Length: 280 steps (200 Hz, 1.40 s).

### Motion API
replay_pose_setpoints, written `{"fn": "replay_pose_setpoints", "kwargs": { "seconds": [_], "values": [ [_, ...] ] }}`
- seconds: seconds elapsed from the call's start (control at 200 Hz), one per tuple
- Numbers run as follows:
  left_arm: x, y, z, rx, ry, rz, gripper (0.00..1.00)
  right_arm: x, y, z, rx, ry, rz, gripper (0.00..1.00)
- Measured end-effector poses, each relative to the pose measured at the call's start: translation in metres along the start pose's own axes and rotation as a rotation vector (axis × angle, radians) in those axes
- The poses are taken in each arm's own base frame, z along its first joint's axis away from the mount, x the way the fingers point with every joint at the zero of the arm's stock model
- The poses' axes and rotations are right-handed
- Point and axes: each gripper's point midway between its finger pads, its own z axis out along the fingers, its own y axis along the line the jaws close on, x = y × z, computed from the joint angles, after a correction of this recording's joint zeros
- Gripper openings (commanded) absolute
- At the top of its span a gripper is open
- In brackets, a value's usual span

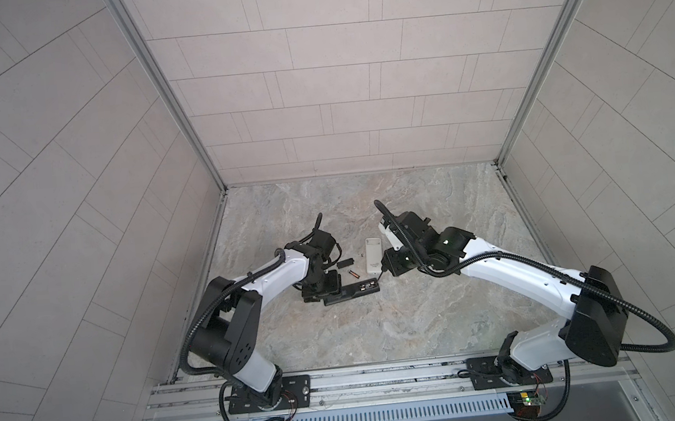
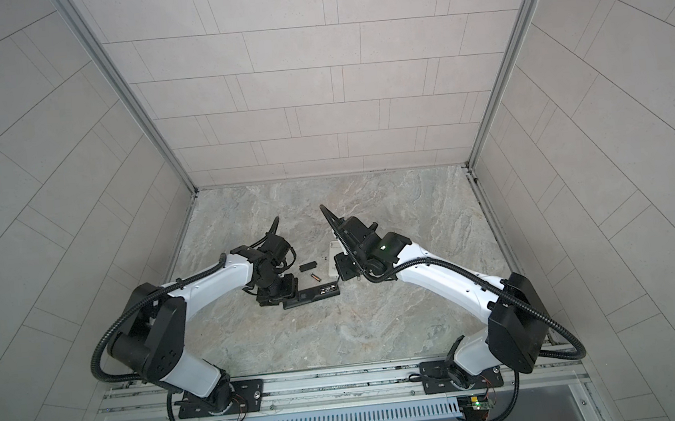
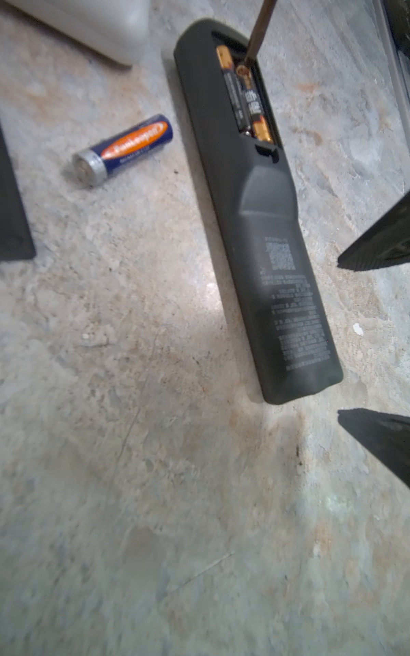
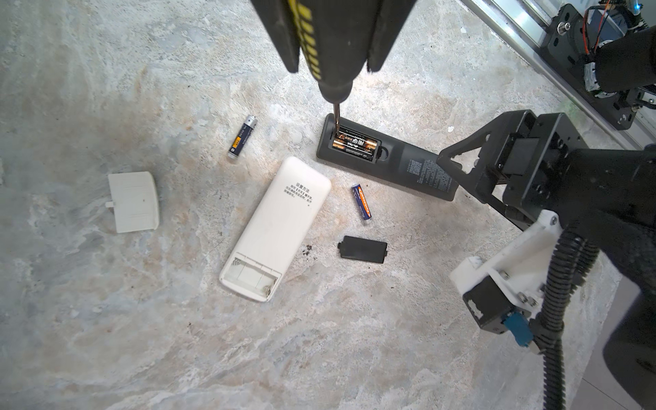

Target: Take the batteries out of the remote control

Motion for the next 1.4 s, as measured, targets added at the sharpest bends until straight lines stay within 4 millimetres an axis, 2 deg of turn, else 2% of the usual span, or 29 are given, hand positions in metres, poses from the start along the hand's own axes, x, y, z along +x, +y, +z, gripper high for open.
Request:
{"fn": "replay_pose_setpoints", "kwargs": {
  "seconds": [0.355, 0.781, 0.866, 1.011, 1.156, 1.401],
  "values": [
    [-0.005, 0.002, 0.014, -0.005, 0.019, 0.003, 0.64, -0.006, 0.001, 0.005, 0.021, 0.034, 0.031, 0.06],
    [-0.006, 0.001, 0.019, 0.041, 0.035, -0.016, 0.58, -0.006, -0.002, 0.007, 0.022, 0.025, 0.101, 0.05],
    [-0.006, 0.001, 0.019, 0.046, 0.036, -0.022, 0.53, -0.005, -0.005, 0.007, 0.018, 0.013, 0.131, 0.05],
    [-0.006, 0.004, 0.019, 0.050, 0.040, -0.031, 0.49, -0.003, -0.009, 0.006, 0.010, -0.002, 0.177, 0.04],
    [-0.005, 0.006, 0.019, 0.057, 0.050, -0.047, 0.40, -0.002, -0.013, 0.006, 0.000, -0.018, 0.222, 0.04],
    [-0.004, 0.010, 0.018, 0.053, 0.061, -0.061, 0.34, 0.001, -0.026, 0.007, -0.049, -0.042, 0.302, 0.04]
  ]
}}
